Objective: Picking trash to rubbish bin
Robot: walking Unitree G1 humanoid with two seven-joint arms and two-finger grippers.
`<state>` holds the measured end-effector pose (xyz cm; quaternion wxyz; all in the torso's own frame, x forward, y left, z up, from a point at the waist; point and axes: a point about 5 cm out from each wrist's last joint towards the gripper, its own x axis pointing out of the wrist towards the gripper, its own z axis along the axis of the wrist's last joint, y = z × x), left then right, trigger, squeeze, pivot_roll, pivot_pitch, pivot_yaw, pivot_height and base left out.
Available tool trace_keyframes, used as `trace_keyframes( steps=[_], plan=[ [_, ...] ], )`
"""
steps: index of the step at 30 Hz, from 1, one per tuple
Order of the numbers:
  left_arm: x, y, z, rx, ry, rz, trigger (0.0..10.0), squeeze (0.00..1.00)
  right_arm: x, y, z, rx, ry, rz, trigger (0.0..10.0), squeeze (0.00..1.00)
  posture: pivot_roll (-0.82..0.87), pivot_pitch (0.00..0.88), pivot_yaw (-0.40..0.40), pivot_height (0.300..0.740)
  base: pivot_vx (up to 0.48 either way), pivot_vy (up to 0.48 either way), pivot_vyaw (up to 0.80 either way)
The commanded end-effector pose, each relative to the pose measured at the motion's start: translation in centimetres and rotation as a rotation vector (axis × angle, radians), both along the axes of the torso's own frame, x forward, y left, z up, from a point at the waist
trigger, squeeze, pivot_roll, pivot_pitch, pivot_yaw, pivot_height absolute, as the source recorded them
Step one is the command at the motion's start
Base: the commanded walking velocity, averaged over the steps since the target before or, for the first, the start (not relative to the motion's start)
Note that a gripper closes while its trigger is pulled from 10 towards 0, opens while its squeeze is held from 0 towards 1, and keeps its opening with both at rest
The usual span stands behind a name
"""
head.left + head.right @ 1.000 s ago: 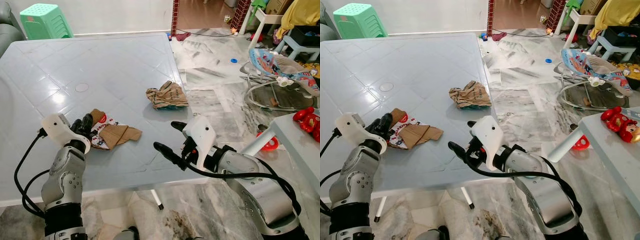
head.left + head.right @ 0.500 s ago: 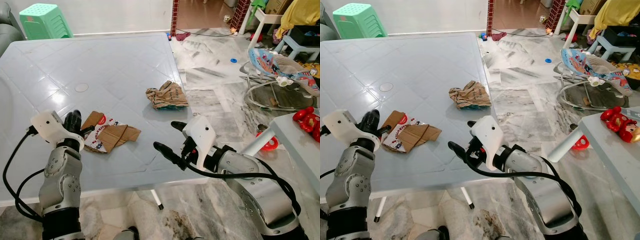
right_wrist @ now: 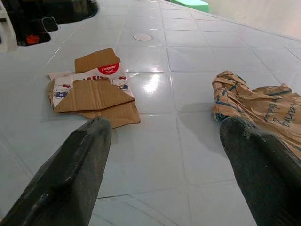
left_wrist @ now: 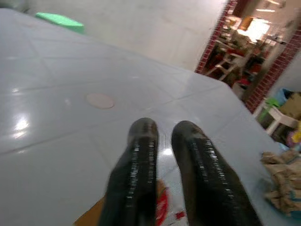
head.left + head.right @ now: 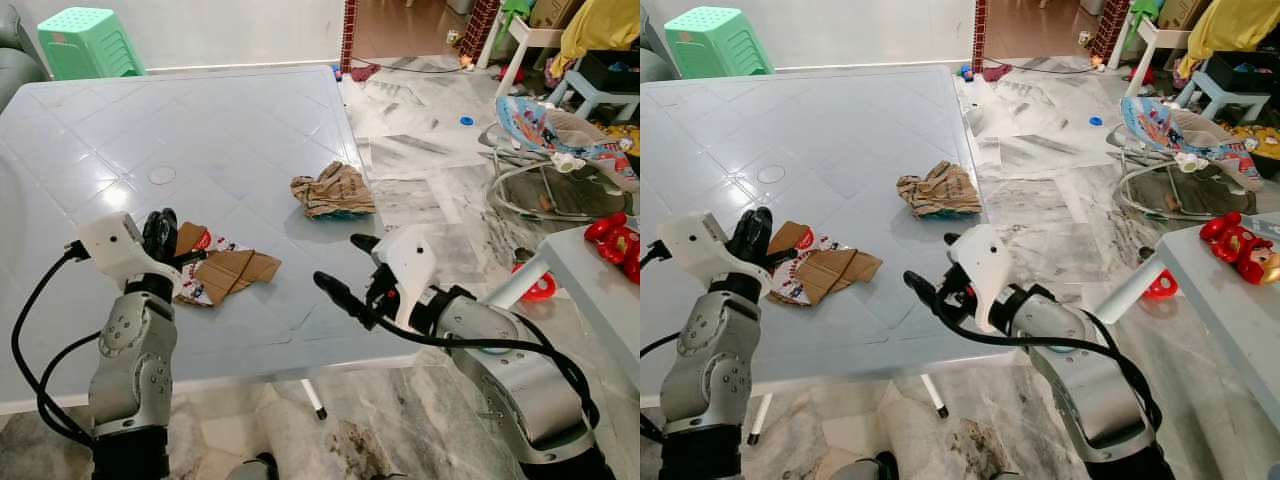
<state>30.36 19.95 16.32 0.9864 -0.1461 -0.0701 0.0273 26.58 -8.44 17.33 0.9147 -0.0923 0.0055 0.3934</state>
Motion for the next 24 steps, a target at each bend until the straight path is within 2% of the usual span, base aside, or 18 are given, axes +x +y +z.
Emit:
trace_keyframes(
  steps=[1,2,3,4,7,10,13,14,15,17,19,24],
  plan=[
    [0.1,-2.3,0.6,0.065,-0.029,-0.093,10.0,1.00,0.0,-0.1,0.2,0.001,-0.015,-0.005,10.0,0.00,-0.07,0.142,-0.022,0.740,0.000,0.000,0.00],
    [0.1,-2.3,0.6,0.065,-0.029,-0.093,10.0,1.00,0.0,-0.1,0.2,0.001,-0.015,-0.005,10.0,0.00,-0.07,0.142,-0.022,0.740,0.000,0.000,0.00],
    [-0.1,-3.8,0.5,0.120,-0.040,-0.140,10.0,1.00,0.0,-0.1,0.2,0.003,-0.015,-0.006,10.0,0.00,-0.07,0.142,-0.021,0.740,0.000,0.000,0.00],
    [-0.3,-4.5,0.2,0.147,-0.038,-0.150,10.0,1.00,0.0,-0.1,0.2,0.004,-0.016,-0.006,10.0,0.00,-0.07,0.142,-0.021,0.740,0.000,0.000,0.00],
    [-0.3,-4.6,-0.3,0.138,-0.019,-0.149,10.0,1.00,0.0,0.0,0.2,0.005,-0.016,-0.006,10.0,0.00,-0.07,0.142,-0.021,0.740,0.000,0.000,0.00],
    [0.5,-3.1,-0.6,0.105,0.007,-0.088,10.0,1.00,-0.1,0.1,0.2,0.010,-0.009,0.005,10.0,0.00,-0.07,0.141,-0.020,0.740,0.000,0.000,0.00],
    [1.3,-0.9,-0.5,0.122,0.014,-0.008,10.0,1.00,-0.5,0.4,0.3,0.019,0.003,0.043,10.0,0.00,-0.07,0.140,-0.019,0.740,0.000,0.000,0.00],
    [1.3,-0.9,-0.5,0.122,0.014,-0.008,10.0,1.00,-0.5,0.4,0.3,0.019,0.003,0.043,10.0,0.00,-0.07,0.140,-0.019,0.740,0.000,0.000,0.00],
    [1.6,0.6,-0.5,0.134,0.020,0.041,10.0,1.00,-0.7,0.4,0.4,0.021,0.003,0.056,10.0,0.00,-0.08,0.140,-0.016,0.740,0.000,0.000,0.00],
    [1.9,2.0,-0.6,0.135,0.036,0.077,10.0,1.00,-0.7,0.5,0.4,0.022,0.003,0.060,10.0,0.00,-0.08,0.140,-0.016,0.740,0.000,0.000,0.00],
    [2.4,2.9,-1.3,0.107,0.079,0.066,10.0,1.00,-0.8,0.5,0.4,0.024,0.004,0.059,10.0,0.00,-0.08,0.142,-0.012,0.740,0.000,0.000,0.00],
    [3.3,3.5,-2.0,0.077,0.122,0.011,10.0,1.00,-1.0,0.6,0.4,0.025,0.007,0.065,10.0,0.00,-0.09,0.141,-0.008,0.740,0.000,0.000,0.00]
  ],
)
